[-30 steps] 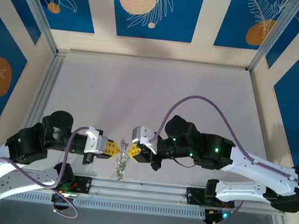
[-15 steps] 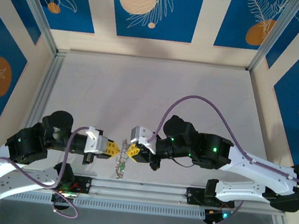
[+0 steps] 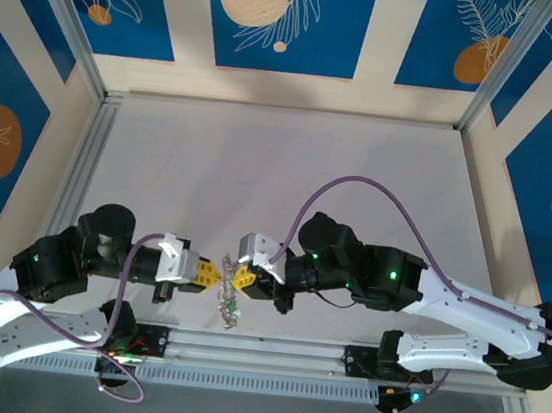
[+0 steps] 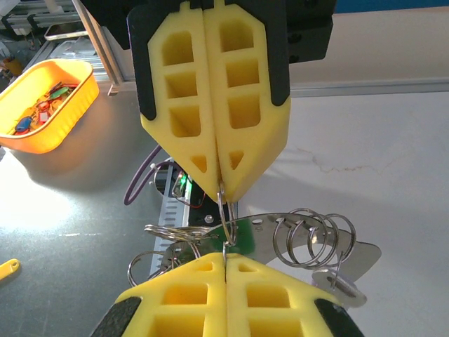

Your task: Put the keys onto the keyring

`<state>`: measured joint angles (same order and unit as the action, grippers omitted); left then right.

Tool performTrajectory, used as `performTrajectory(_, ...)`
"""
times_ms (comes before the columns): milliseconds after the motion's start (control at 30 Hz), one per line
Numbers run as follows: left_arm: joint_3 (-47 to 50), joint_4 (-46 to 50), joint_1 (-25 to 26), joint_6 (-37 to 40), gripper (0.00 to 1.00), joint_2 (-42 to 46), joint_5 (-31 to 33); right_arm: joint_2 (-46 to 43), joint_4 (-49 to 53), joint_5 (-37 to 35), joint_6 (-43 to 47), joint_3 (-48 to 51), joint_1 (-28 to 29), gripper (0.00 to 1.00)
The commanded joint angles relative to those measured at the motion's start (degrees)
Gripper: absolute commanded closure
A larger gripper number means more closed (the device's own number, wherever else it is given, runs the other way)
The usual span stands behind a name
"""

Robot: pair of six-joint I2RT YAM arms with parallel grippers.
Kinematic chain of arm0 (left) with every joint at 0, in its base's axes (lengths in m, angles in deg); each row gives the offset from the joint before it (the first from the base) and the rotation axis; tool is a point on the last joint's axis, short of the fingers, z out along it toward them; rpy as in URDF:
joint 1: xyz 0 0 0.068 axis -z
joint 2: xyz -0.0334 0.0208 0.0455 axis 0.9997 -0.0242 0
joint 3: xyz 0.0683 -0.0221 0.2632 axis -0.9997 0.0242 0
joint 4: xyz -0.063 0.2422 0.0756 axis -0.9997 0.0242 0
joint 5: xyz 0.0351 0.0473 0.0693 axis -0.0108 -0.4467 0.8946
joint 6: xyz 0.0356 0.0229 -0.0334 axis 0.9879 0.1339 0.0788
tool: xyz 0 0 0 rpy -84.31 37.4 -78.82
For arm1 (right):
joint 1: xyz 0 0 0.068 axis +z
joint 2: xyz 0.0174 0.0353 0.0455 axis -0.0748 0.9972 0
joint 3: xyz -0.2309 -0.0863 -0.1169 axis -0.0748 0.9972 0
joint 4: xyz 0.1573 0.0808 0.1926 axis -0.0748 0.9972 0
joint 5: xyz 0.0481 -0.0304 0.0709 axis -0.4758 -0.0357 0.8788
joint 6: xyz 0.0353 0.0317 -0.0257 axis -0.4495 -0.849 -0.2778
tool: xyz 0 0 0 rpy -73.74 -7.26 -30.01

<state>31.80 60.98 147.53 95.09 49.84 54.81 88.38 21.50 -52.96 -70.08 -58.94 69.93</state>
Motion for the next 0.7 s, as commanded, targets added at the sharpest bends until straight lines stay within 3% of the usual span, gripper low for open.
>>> performTrajectory(0,-0.38,-2.97,0.59,-0.10,1.00,0.48,-1.15,-0.86,-1.50,-1.17,0.56,-1.03,-0.38,1.00)
performTrajectory(667,-0.56,-3.06,0.58,-0.02,1.00,0.20,-0.79,-2.45,-0.18,-3.30,0.84,-0.15,-0.29,1.00)
